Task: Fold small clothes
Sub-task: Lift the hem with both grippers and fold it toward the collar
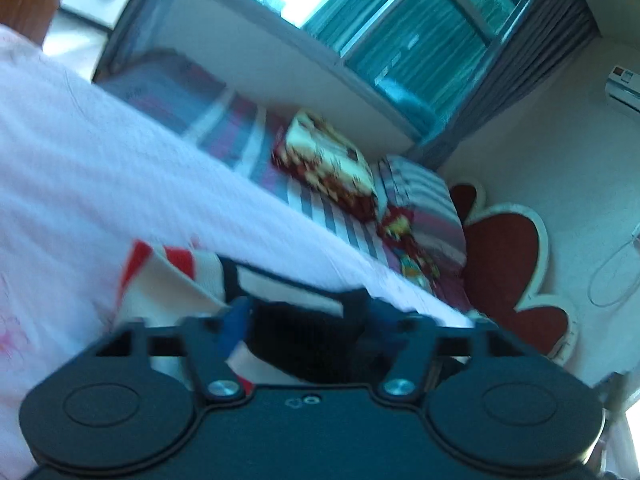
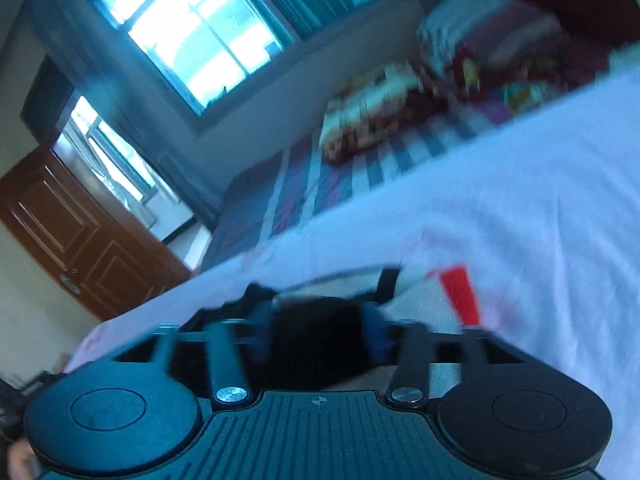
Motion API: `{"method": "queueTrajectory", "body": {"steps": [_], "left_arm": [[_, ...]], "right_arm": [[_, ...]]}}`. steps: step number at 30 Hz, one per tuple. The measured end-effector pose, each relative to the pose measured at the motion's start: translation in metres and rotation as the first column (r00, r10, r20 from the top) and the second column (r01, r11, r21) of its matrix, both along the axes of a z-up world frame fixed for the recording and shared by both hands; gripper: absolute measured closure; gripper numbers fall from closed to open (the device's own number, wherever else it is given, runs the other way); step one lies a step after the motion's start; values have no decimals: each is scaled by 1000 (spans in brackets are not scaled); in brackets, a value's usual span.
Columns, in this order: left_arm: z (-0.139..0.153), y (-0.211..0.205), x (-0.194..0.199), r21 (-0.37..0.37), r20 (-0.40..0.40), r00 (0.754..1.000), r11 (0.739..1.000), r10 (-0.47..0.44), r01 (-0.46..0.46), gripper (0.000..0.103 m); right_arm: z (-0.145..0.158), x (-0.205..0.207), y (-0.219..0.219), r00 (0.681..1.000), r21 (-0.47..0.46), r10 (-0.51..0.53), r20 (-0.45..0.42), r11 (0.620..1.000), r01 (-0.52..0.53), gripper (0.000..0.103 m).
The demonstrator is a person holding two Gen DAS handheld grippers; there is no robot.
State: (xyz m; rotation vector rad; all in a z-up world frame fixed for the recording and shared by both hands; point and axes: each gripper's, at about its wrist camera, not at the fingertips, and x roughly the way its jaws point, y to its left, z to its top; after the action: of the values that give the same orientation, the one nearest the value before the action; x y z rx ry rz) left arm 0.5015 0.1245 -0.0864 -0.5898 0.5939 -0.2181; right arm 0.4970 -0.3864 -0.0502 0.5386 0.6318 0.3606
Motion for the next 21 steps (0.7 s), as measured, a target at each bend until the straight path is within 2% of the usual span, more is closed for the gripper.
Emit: {"method": "queueTrajectory", "body": {"steps": [2,5,9,12,14,15,16,20,21], "left_arm": [[-4,2,1,-23,5,1000,1000,-13,13,35],[-7,-6,12,77,-43,998,996,-44,47,46],[-10,-17,22,177,-85,994,981,-66,80,54],[-9,-26,27,267,-107,993,961,-48,75,72],[-10,-26,27,292,-105,994,955,-30,59,97],[-10,-23,25,281,-95,995,958,-26,52,99],[-8,-23,21,281,-70,997,959,-12,32,99],[6,-21,-2,312,74,995,947,60,-80,99],[5,-21,-5,320,82,993,941,91,-113,99]], "right_arm": [[-1,1,-5,1000,24,-12,23,1000,12,37],[2,3,2,999,-9,15,33,1000,-15,37],[-7,0,30,996,-165,82,21,983,-77,37],[-25,2,57,993,-332,113,-15,937,-112,53],[-33,2,69,994,-419,109,11,903,-94,74],[-35,0,73,994,-447,108,24,891,-86,89],[-36,-2,77,994,-457,106,37,886,-77,94],[-32,-7,71,993,-442,38,113,897,16,95],[-33,-4,68,993,-444,4,116,895,48,95]]}}
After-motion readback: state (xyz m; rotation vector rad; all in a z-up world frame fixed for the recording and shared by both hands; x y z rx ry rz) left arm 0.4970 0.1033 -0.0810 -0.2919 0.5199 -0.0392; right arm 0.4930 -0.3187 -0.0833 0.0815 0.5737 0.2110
